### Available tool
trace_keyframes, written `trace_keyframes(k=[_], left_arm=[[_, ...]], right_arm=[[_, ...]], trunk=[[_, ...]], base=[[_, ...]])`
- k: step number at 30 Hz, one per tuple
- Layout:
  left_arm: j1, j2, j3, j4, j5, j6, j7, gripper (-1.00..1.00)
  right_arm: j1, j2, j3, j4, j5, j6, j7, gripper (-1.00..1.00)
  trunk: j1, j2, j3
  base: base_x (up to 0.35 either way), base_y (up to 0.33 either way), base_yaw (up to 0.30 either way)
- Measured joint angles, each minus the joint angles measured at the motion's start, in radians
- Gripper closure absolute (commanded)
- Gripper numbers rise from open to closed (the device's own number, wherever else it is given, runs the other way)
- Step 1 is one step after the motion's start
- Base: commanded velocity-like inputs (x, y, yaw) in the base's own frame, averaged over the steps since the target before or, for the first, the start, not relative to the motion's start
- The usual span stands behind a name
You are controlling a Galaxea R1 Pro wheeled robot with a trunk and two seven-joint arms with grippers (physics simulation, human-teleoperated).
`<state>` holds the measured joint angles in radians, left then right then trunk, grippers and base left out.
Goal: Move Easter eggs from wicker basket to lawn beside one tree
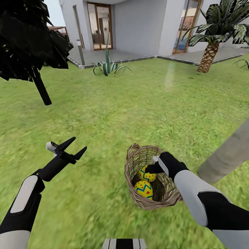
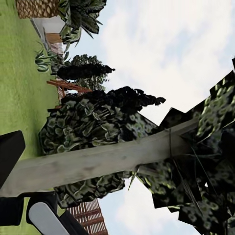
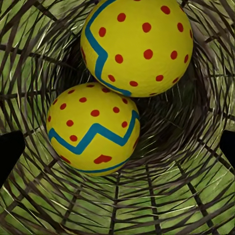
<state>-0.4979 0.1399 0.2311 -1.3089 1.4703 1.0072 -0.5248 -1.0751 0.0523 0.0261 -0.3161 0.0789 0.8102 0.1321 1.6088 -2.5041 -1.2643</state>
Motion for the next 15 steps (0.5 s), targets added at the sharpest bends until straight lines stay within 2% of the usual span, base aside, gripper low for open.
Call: trace_keyframes(k=[15], left_arm=[[0.0,0.001,0.001,0.0,0.0,0.0,0.0,-1.0]], right_arm=[[0.0,0.0,0.004,0.0,0.002,-0.003,0.001,-1.0]], trunk=[[0.007,-0.004,-0.058]], base=[[0.0,0.0,0.0]])
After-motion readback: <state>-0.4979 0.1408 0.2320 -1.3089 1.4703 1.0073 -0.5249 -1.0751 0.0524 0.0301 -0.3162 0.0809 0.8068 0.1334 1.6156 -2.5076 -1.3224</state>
